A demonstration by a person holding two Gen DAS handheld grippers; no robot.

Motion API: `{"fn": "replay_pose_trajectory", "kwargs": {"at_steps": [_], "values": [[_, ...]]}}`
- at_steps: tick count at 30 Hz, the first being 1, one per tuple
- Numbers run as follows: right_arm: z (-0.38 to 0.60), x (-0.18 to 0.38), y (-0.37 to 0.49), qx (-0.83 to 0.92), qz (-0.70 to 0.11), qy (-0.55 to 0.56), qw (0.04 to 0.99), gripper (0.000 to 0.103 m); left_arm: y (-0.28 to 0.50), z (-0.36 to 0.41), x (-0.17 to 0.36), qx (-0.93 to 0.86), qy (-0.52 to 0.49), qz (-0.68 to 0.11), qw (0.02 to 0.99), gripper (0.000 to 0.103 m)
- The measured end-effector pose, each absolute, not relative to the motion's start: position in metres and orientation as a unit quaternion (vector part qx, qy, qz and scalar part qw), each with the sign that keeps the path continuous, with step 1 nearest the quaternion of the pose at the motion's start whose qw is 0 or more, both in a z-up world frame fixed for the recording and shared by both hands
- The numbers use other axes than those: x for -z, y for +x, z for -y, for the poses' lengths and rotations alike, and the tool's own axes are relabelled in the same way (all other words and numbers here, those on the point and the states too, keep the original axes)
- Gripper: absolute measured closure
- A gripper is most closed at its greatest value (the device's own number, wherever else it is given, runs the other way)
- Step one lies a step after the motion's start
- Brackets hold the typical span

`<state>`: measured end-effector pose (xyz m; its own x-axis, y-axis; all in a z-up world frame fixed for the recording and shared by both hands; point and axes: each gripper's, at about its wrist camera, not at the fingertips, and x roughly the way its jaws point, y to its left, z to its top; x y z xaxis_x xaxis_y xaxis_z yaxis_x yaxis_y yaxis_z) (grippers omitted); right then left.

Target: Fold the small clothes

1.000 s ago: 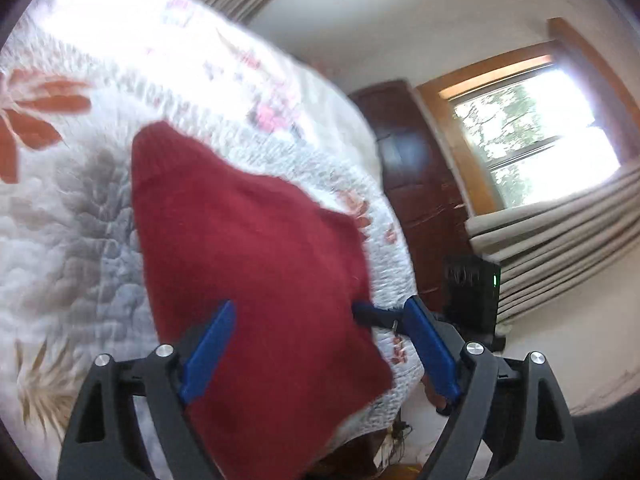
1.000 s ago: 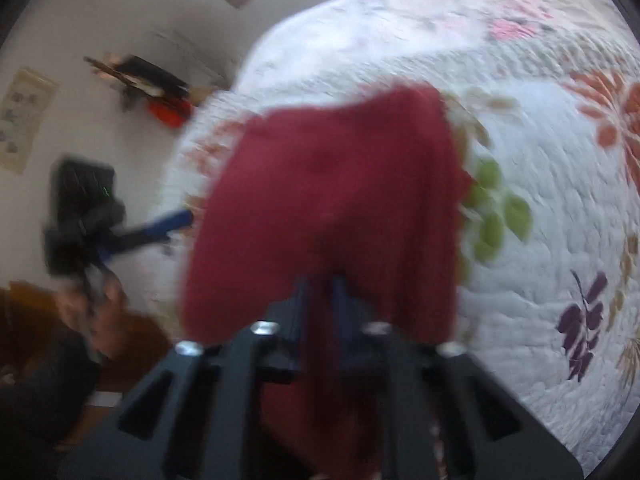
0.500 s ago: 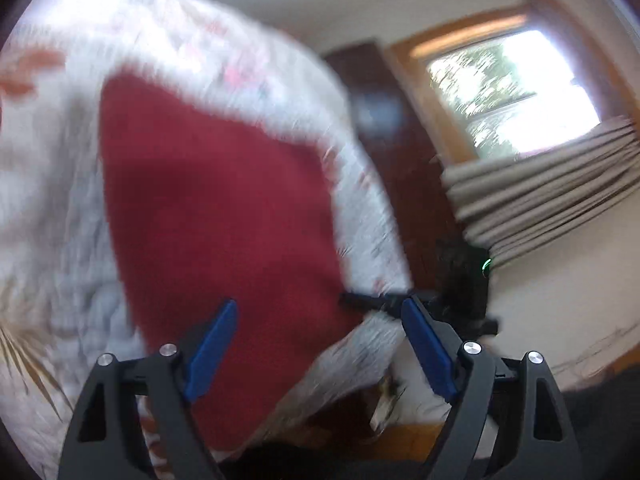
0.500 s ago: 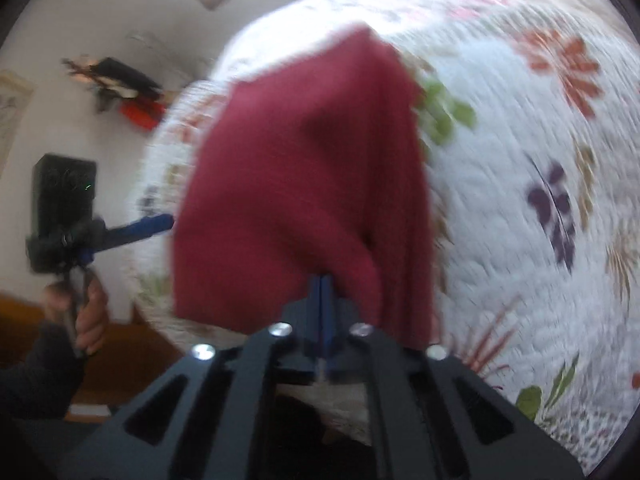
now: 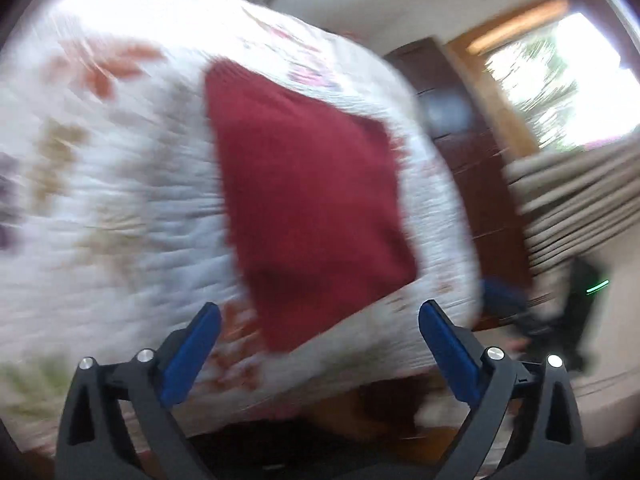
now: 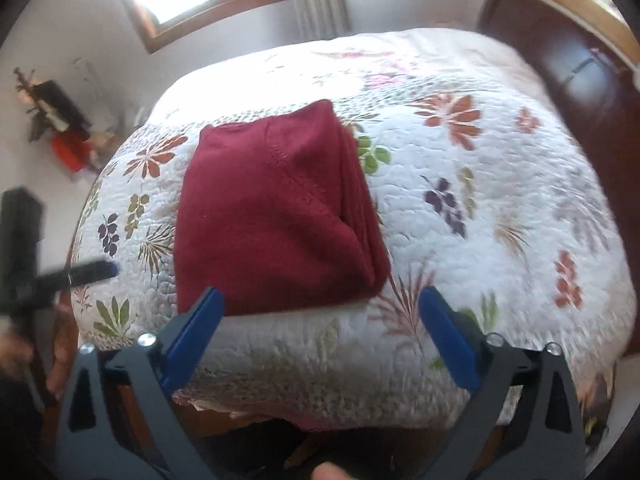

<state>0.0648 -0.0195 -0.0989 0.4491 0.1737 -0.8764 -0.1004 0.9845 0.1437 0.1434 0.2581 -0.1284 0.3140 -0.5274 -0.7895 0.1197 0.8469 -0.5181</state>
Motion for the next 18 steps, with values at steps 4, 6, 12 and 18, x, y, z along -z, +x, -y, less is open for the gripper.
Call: {"fn": "replay_pose_trajectory", "kwargs": {"at_steps": [4, 6, 12, 18], "values": [[0.021, 0.085, 0.039, -0.068, -0.523, 0.046, 0.848, 0.004, 0.111, -0.243, 0.078, 0.131, -0.116, -0.525, 0.833, 0.004], [0.024, 0.074, 0.033, -0.074, -0.515, 0.037, 0.853, 0.004, 0.099, -0.236, 0.059, 0.1, -0.112, -0.511, 0.846, 0.004], [0.036, 0.015, 0.014, -0.097, -0.467, 0.011, 0.879, 0.003, 0.056, -0.205, 0.003, 0.078, -0.146, -0.477, 0.863, 0.004], [0.048, -0.011, -0.003, -0.099, -0.455, -0.024, 0.885, 0.003, 0.032, -0.157, -0.034, 0.052, -0.11, -0.463, 0.878, 0.004]]}}
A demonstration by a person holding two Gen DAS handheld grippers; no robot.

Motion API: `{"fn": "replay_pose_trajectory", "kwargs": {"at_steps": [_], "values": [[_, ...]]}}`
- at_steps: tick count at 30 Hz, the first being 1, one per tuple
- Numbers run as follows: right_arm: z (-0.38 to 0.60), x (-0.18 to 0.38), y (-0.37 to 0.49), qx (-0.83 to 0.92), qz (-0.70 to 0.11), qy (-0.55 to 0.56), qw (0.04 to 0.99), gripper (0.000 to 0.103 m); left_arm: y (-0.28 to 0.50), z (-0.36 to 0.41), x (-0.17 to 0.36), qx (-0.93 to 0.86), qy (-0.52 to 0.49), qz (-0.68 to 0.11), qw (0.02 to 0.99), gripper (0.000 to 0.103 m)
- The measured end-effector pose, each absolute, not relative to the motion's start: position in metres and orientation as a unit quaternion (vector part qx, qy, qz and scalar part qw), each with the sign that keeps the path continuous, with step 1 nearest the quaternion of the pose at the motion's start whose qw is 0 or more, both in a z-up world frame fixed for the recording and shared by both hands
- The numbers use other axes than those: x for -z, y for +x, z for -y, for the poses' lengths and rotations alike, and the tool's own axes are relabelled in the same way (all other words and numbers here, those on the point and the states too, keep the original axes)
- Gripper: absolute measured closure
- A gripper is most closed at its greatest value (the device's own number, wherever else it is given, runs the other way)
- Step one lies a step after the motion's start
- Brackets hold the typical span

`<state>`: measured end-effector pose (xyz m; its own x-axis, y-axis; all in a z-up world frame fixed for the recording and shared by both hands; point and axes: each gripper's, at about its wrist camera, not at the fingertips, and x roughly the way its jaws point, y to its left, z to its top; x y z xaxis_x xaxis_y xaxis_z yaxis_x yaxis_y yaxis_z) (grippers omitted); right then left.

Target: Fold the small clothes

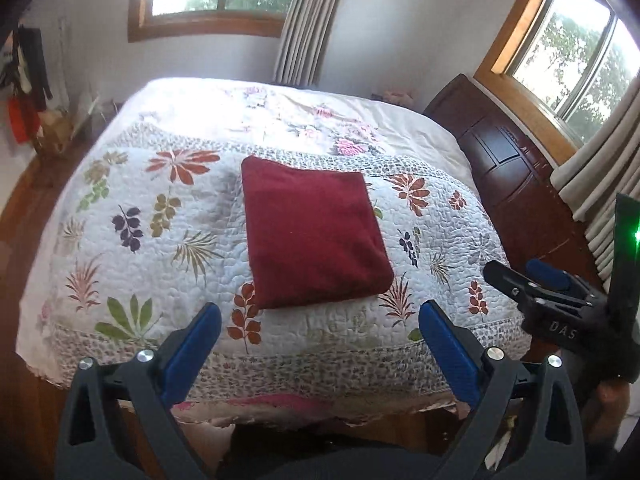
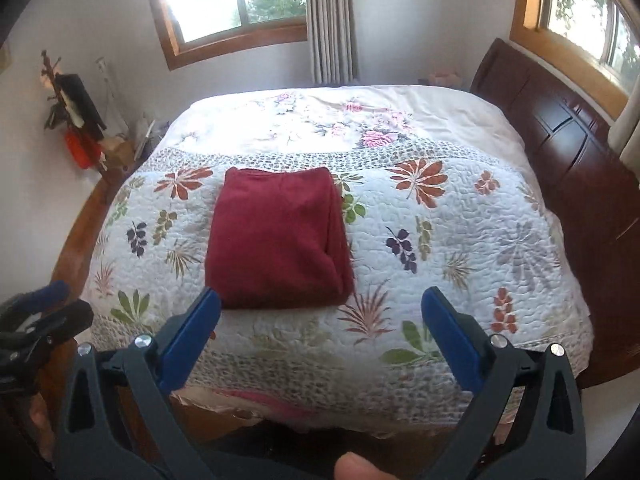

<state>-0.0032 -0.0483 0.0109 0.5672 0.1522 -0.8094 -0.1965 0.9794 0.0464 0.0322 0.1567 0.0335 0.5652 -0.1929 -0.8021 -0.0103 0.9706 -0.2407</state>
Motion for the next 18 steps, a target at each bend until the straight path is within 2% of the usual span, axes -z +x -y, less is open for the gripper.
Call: {"fn": "replay_pose_trajectory", "kwargs": {"at_steps": [8, 18], "values": [[0.056, -0.016, -0.015, -0.091, -0.451, -0.04, 0.887, 0.003, 0.022, -0.137, -0.04, 0.048, -0.105, -0.468, 0.876, 0.004], [0.026, -0.015, -0.023, -0.063, -0.457, -0.056, 0.885, 0.003, 0.027, -0.16, -0.04, 0.063, -0.098, -0.463, 0.879, 0.004]]}}
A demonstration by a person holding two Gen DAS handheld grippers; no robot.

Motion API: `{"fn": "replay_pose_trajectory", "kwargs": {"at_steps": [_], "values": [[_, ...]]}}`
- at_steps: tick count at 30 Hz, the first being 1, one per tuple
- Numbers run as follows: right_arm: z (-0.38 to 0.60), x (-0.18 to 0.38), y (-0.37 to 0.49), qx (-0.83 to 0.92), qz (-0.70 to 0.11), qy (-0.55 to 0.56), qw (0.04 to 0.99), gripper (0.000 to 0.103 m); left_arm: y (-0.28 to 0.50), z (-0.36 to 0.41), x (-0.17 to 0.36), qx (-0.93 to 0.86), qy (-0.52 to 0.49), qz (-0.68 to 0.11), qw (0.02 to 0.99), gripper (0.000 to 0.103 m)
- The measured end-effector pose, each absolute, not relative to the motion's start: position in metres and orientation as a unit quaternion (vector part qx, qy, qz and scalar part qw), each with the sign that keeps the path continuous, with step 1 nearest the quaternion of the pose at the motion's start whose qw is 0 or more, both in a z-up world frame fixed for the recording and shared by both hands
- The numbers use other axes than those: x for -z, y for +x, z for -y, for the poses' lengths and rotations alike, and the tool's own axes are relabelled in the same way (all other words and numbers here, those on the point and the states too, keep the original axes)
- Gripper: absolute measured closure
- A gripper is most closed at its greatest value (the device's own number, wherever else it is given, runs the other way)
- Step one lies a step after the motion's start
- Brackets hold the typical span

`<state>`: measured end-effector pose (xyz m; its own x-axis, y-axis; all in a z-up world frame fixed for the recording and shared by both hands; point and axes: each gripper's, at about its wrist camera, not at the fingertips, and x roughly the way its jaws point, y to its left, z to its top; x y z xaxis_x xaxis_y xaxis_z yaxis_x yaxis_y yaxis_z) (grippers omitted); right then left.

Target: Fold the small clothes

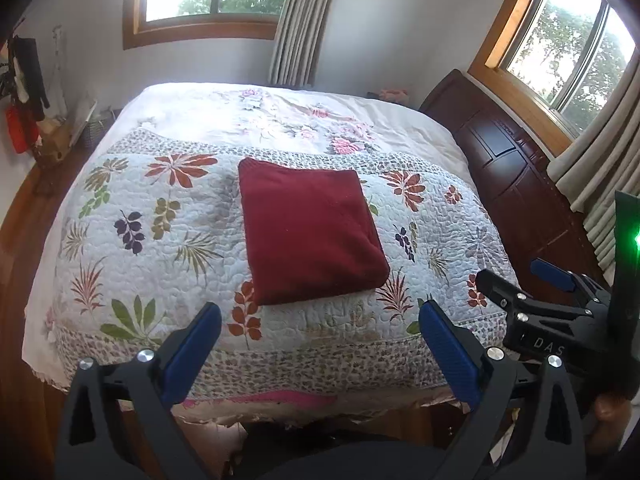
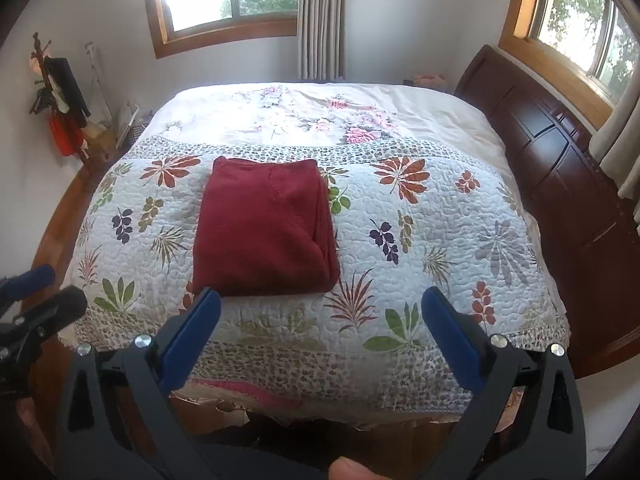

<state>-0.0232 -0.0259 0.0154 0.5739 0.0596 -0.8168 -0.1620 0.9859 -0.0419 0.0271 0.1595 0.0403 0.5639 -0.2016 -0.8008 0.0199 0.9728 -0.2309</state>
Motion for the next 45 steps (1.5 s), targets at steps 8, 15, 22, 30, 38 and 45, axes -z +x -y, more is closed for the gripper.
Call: {"fn": "replay_pose_trajectory", "kwargs": {"at_steps": [8, 15, 22, 30, 38, 45], "values": [[0.01, -0.016, -0.026, -0.046, -0.458, -0.05, 0.886, 0.003, 0.028, -0.179, -0.037, 0.072, -0.091, -0.466, 0.877, 0.004], [0.004, -0.018, -0.027, -0.04, -0.454, -0.052, 0.888, 0.003, 0.026, -0.184, -0.037, 0.079, -0.092, -0.464, 0.877, 0.004], [0.006, -0.016, -0.026, -0.033, -0.459, -0.05, 0.886, 0.003, 0.022, -0.18, -0.036, 0.079, -0.091, -0.466, 0.877, 0.004], [0.0, -0.016, -0.031, -0.048, -0.454, -0.055, 0.888, 0.003, 0.018, -0.179, -0.039, 0.072, -0.095, -0.464, 0.878, 0.004], [-0.006, -0.019, -0.034, -0.063, -0.444, -0.061, 0.892, 0.003, 0.015, -0.18, -0.038, 0.063, -0.097, -0.464, 0.878, 0.004], [-0.009, -0.025, -0.033, -0.064, -0.433, -0.067, 0.897, 0.003, 0.013, -0.181, -0.039, 0.058, -0.098, -0.462, 0.88, 0.004]]}}
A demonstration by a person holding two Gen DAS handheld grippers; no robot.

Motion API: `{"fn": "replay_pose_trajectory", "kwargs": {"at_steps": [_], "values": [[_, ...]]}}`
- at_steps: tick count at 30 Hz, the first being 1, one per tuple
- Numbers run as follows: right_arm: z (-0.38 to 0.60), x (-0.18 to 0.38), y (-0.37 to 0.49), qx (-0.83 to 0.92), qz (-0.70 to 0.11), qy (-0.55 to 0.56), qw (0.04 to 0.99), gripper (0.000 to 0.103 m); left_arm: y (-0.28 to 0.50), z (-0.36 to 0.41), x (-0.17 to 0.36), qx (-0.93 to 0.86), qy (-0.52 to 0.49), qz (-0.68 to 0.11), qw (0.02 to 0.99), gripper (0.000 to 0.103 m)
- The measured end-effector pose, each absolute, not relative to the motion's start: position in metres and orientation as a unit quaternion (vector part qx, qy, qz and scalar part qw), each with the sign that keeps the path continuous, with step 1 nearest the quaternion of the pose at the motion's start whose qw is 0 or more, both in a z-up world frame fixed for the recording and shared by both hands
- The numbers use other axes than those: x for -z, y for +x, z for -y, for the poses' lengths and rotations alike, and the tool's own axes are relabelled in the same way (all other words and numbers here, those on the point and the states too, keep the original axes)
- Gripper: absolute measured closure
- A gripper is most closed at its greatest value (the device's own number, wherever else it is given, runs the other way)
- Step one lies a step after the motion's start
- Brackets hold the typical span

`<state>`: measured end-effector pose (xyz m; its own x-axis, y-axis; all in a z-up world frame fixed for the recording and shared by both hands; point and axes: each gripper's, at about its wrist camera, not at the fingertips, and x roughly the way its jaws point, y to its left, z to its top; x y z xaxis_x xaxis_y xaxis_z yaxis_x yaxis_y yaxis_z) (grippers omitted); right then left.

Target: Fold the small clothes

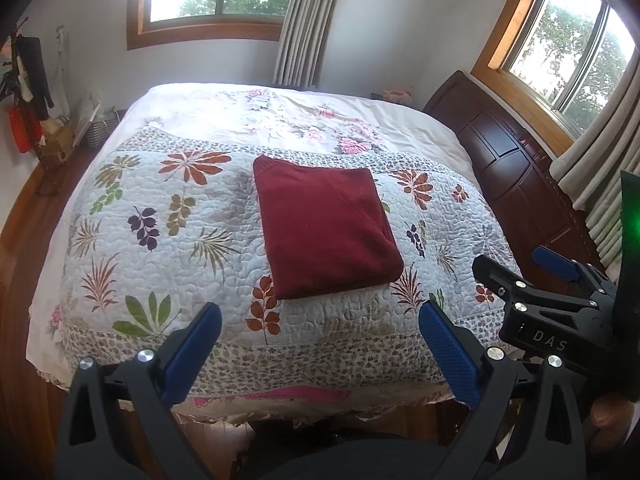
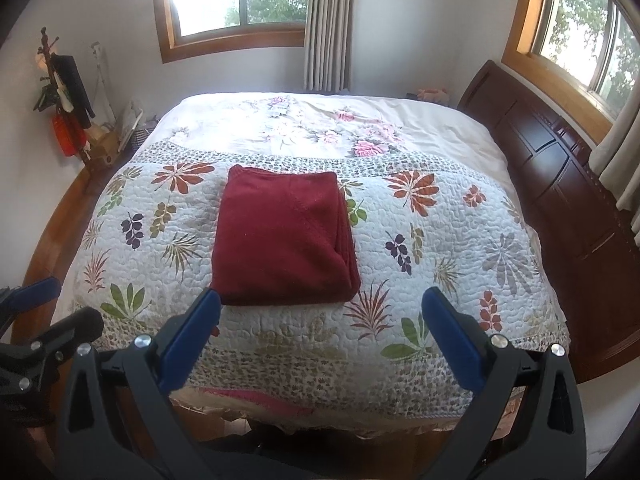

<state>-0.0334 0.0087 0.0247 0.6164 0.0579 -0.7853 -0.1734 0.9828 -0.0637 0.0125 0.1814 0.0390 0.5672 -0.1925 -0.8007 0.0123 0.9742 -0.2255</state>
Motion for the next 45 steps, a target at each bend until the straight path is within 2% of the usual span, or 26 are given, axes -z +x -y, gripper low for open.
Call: {"fn": "replay_pose_trajectory", "kwargs": {"at_steps": [45], "values": [[-0.009, -0.027, -0.021, -0.062, -0.428, -0.071, 0.899, 0.003, 0.026, -0.179, -0.037, 0.069, -0.089, -0.47, 0.876, 0.004]]}}
